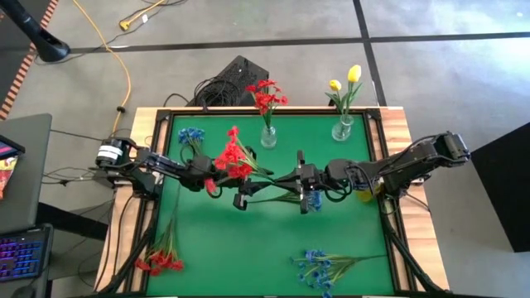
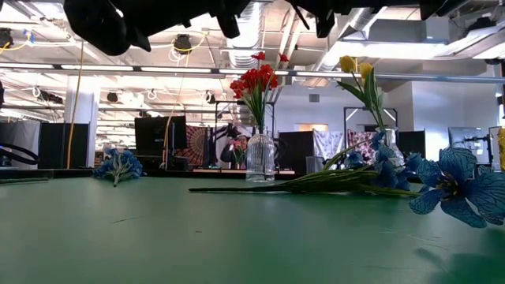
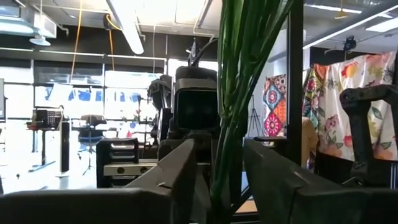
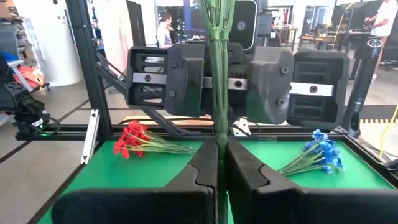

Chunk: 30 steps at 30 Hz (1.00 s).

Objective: Sort flowers into vase by color
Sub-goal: Put the top red flowers into the left white transparent vase

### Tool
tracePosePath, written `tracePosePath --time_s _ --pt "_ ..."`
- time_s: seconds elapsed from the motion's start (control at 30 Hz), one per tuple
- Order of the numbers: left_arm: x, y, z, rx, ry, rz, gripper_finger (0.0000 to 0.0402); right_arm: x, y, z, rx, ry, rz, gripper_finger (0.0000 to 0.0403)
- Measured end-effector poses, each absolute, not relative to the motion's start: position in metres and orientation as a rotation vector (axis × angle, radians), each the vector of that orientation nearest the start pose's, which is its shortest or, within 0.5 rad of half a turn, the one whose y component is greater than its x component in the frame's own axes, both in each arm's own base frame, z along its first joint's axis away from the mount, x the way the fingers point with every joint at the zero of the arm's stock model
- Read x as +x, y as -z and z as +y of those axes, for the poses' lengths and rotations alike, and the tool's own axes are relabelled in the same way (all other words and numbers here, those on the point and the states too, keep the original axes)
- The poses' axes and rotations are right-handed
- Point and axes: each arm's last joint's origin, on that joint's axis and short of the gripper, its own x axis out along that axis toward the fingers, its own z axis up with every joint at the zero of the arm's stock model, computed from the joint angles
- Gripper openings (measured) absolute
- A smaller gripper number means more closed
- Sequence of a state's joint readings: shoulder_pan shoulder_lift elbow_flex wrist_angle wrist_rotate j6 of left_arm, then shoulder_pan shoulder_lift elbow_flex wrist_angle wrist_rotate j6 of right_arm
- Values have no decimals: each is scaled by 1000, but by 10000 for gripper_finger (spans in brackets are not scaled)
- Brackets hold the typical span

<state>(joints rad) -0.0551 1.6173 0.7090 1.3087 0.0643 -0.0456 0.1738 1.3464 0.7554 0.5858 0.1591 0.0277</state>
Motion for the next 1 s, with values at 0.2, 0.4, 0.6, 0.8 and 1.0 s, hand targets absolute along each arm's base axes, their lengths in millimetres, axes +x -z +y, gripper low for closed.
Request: tracePosePath --time_s 0.2,0.4,0.6,0.8,1.0 --pt "319 -248 -19 -43 127 -397 71 291 -274 46 26 -15 7 42" --pt "319 -248 -16 -45 119 -397 12 291 -273 46 28 -15 9 60" --pt "319 -248 -16 -47 110 -391 7 291 -273 46 49 -15 14 65" --pt "321 -245 -16 -50 94 -361 2 291 -273 45 49 -10 18 67" --pt "322 -243 -14 -67 63 -338 1 291 -271 41 47 3 37 122"
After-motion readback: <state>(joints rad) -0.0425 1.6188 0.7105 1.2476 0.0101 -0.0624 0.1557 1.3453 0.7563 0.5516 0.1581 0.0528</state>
